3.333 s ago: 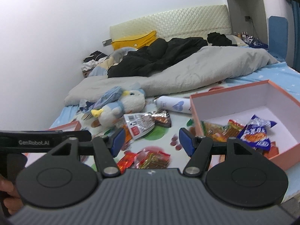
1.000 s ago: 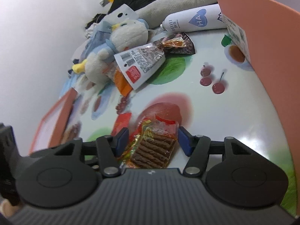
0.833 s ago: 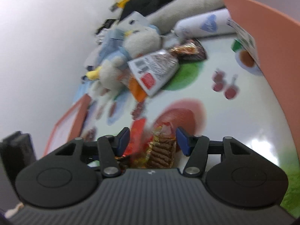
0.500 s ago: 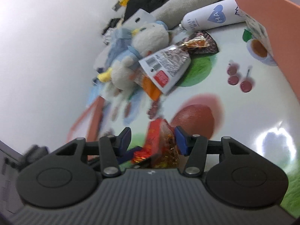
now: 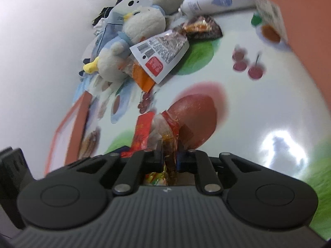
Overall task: Organize snacks
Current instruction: 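Grasp the red foil tea packet with the left tool while the right tool grasps the brown stick packet, then carry both packets over the deep pink box and open both tools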
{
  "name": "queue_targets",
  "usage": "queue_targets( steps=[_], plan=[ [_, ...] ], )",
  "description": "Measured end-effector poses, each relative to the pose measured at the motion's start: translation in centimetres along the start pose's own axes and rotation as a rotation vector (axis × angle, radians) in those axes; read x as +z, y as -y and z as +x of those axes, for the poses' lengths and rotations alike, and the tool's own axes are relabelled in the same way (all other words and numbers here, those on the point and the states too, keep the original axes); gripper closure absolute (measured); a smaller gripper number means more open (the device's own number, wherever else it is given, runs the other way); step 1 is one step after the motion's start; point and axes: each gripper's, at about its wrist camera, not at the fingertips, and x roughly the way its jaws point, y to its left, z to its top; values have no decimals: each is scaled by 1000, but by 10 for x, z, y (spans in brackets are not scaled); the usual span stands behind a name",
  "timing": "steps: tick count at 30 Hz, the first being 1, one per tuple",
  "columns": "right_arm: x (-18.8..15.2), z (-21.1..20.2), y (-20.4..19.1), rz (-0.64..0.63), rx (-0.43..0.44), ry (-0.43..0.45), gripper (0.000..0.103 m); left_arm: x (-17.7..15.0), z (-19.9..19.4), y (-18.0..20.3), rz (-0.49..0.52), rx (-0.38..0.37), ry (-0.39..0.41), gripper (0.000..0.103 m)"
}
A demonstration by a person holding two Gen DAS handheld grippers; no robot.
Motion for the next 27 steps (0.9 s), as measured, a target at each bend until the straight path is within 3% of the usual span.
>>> queue_targets(
  steps=[17, 23, 27],
  plan=[
    [-23, -59, -37, -249, -191, 55, 89, 1, -65, 21, -53, 5, 24, 45],
    [-30, -86, -40, -270, -244, 85, 89, 1, -89, 31, -86, -12, 33, 45],
    [-38, -101, -44, -282, -273, 102, 89, 2, -101, 48, -56, -16, 37, 45]
  ],
)
